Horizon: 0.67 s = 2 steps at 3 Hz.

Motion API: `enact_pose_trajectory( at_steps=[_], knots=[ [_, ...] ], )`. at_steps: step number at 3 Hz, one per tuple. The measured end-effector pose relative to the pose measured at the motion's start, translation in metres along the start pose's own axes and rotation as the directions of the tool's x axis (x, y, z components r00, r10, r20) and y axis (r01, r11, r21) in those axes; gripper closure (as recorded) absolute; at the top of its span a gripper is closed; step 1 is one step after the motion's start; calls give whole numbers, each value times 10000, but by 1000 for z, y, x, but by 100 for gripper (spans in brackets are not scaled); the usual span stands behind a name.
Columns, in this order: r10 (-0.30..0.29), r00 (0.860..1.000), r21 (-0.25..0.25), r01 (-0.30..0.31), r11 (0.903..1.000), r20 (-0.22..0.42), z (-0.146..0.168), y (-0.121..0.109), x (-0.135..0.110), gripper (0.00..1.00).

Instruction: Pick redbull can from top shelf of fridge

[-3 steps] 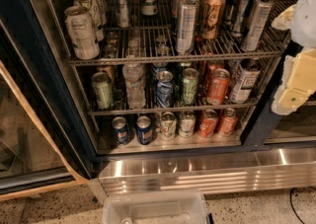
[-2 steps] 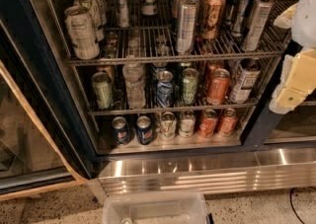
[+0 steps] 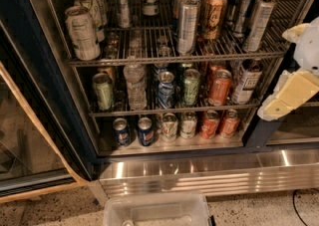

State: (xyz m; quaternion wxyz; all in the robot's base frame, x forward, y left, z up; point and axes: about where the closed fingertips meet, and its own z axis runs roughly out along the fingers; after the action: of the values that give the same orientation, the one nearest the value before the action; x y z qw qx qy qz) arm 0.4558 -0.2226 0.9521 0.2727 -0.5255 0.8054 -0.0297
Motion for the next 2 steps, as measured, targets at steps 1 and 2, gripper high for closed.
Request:
enact_pose_trajectory(
  at_steps=[1,2],
  knots=[
    [60,9989,669,-91,9977,470,-3,-16,-11,0],
    [62,9989,670,-93,9977,471,-3,-16,-11,0]
  ],
)
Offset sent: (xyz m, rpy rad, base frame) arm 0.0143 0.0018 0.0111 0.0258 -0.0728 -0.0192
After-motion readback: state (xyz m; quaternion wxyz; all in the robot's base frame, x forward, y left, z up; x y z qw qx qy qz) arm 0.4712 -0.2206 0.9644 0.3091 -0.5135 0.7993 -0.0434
